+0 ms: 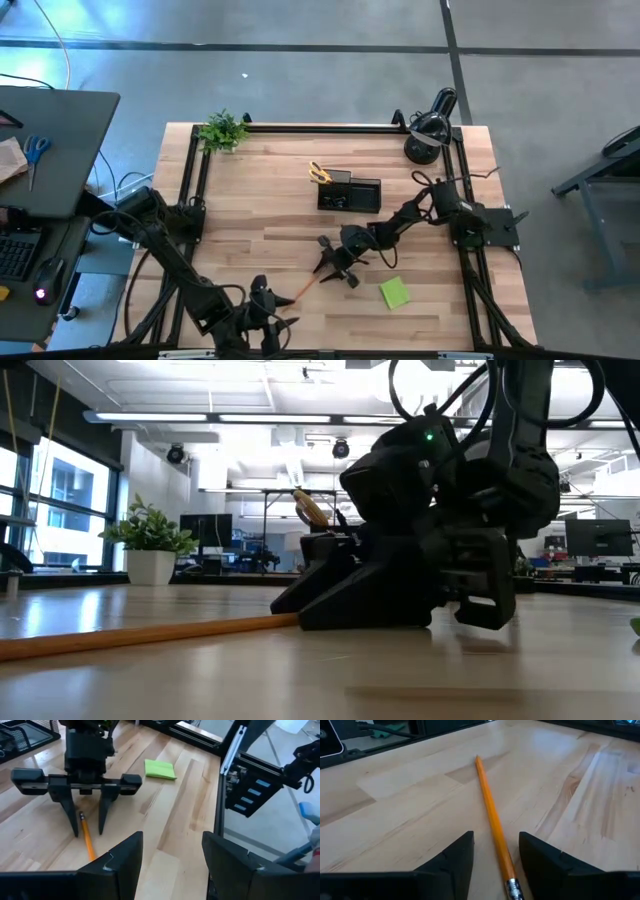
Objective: Pick and place office supplies into organizer
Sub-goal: Put the orange pencil into the desk organizer
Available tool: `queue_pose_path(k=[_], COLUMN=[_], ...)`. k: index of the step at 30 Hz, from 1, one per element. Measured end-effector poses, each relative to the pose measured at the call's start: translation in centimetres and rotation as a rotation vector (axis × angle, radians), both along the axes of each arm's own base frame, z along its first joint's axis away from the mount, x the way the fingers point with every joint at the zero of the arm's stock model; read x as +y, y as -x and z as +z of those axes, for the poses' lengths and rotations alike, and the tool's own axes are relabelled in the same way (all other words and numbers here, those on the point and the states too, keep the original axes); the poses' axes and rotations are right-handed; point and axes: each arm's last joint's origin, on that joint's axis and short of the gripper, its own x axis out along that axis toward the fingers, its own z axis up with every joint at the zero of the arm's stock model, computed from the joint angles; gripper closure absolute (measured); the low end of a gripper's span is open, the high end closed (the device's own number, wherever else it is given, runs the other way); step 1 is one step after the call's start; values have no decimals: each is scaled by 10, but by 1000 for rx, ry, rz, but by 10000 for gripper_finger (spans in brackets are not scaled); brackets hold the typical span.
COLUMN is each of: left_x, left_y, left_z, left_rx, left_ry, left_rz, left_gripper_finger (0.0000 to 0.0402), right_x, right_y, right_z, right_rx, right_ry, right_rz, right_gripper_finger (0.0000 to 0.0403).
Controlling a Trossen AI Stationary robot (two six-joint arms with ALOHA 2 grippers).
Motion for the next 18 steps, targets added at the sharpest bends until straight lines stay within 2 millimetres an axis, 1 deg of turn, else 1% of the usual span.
queue_pose_path(k=[6, 18], left_x=[0, 1], left_y=[0, 0], left_z=[0, 0], left_rx=[0, -4], left_ry=[0, -33], left_rz=[0, 4], left_gripper_finger=[209, 208], right_x=[-1, -1], right_y=[1, 3], right_z=[-3, -6], right_rx=[28, 48], right_ry=[14, 24], right_rz=[4, 10], right_gripper_finger=[256, 308])
